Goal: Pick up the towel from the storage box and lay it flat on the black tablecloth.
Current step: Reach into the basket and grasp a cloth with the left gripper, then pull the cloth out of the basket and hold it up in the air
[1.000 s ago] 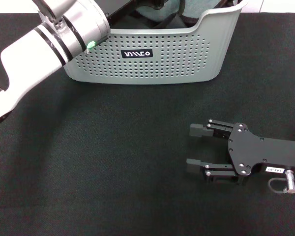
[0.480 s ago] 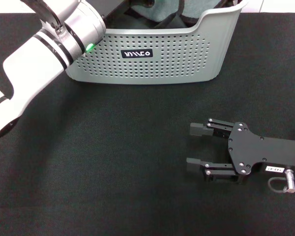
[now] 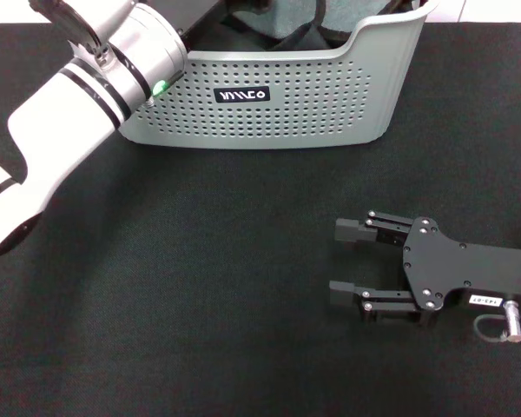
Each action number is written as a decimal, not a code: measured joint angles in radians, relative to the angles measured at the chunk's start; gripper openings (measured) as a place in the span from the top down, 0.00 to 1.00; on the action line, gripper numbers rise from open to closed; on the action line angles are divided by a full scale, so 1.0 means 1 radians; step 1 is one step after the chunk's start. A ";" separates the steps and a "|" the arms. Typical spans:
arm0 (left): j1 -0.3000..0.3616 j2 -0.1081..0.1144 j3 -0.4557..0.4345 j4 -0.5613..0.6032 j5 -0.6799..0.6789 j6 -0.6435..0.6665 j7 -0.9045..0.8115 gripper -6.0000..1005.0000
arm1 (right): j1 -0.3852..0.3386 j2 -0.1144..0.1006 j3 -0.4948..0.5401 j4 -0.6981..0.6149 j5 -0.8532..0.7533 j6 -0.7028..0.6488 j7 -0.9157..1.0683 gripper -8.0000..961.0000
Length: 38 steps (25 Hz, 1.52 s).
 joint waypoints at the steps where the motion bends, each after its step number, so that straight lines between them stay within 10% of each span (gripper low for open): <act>1: 0.001 0.000 0.010 0.001 -0.024 0.000 -0.001 0.93 | -0.001 0.000 0.000 0.000 0.000 0.000 0.000 0.19; 9: 0.085 0.016 0.026 0.058 -0.046 0.171 -0.167 0.96 | -0.008 0.000 0.007 0.000 0.001 -0.001 -0.005 0.19; 21: 0.332 0.118 0.007 0.261 0.008 0.665 -0.529 0.97 | -0.009 -0.002 0.075 -0.011 0.004 -0.040 -0.059 0.19; 32: 0.487 0.109 -0.046 0.481 0.077 0.763 -0.665 0.97 | -0.027 -0.022 0.138 -0.012 0.002 -0.194 -0.126 0.19; 38: 0.478 0.073 -0.129 0.344 0.180 0.753 -0.623 0.97 | -0.043 -0.023 0.155 -0.014 0.003 -0.221 -0.128 0.19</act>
